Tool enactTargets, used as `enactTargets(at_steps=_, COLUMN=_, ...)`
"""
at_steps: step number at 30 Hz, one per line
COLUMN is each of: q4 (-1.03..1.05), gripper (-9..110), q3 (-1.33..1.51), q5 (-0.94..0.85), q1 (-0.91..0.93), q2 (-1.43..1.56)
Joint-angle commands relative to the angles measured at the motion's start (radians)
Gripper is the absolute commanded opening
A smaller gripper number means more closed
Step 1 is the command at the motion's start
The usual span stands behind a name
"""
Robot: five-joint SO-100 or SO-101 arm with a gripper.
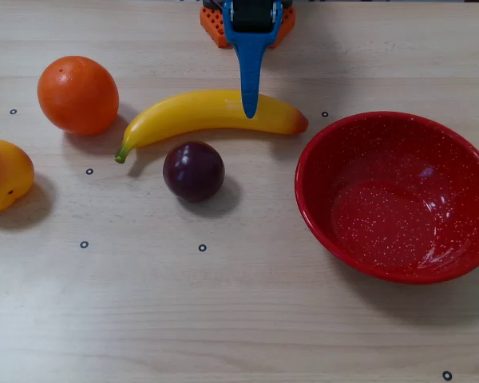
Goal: Put banana in the red bowl.
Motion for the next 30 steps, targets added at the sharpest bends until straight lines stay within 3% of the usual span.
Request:
enactTargets(at_steps=1, q4=0.012, gripper=0, q3=0.04, q5=0.021, q1=0.002, q2=0.015)
enactTargets(at_steps=30, q4=0.012, gripper=0, q3=0.04, q5=0.041, q1=0.023, q2=0.015)
